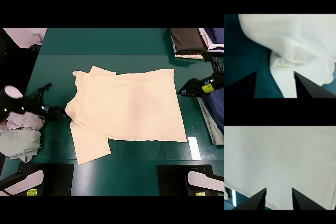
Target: Fold the shirts.
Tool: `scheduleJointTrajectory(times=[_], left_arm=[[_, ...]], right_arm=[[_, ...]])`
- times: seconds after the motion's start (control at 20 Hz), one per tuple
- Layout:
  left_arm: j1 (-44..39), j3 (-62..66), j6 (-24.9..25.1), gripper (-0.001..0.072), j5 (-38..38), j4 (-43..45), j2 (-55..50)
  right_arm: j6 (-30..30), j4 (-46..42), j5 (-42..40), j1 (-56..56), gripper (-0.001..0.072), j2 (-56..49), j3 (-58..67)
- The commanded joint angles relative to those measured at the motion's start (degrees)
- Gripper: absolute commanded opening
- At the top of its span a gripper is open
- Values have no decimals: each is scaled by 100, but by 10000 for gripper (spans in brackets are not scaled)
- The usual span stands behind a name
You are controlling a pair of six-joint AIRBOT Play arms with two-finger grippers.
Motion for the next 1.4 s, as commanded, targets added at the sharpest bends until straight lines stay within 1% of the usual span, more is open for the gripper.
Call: scheduleJointTrajectory(times=[0.0,0.15,0.25,0.35,0.4,0.5,0.55,0.65,0.8,0.9,0.95,1.0,1.05,1.1,1.15,1.2,1.25,1.35], left_arm=[[13,-925,315,541,551,-433,138],[-2,-966,660,540,776,-750,138],[-127,-966,715,540,879,-774,138],[-431,-966,713,540,1034,-767,138],[-597,-966,686,528,1147,-750,138],[-813,-966,627,142,1217,-734,138],[-826,-964,577,27,1200,-741,138],[-826,-870,361,27,988,-656,138],[-826,-415,321,26,409,-643,140],[-826,-101,321,25,94,-649,140],[-826,52,321,25,-7,-649,140],[-826,195,319,25,-39,-651,140],[-826,310,308,25,-26,-651,140],[-826,400,297,25,17,-660,140],[-826,455,297,25,83,-682,140],[-826,479,297,25,173,-688,140],[-826,476,299,26,247,-684,140],[-826,474,299,26,306,-686,140]], right_arm=[[-164,42,-50,-13,361,424,-553],[-164,39,-92,-13,361,551,-560],[-164,39,-125,-13,360,621,-560],[-164,37,-151,-13,361,664,-560],[-162,37,-144,-13,361,669,-557],[-164,33,-96,-26,361,669,-557],[-162,35,-52,-79,361,673,-560],[-162,33,146,-317,361,675,-562],[-160,-37,557,-911,361,686,-603],[-160,-120,444,-1451,360,855,-1069],[-160,-361,341,-1718,361,946,-1410],[-160,-636,232,-1965,369,1025,-1757],[-162,-881,149,-2245,417,1084,-2138],[-164,-960,87,-2538,485,1088,-2481],[-173,-955,7,-2789,484,1075,-2780],[-326,-903,-94,-2999,482,1034,-3051],[-511,-863,-144,-3106,481,964,-3259],[-562,-866,-389,-3132,479,824,-3595]])
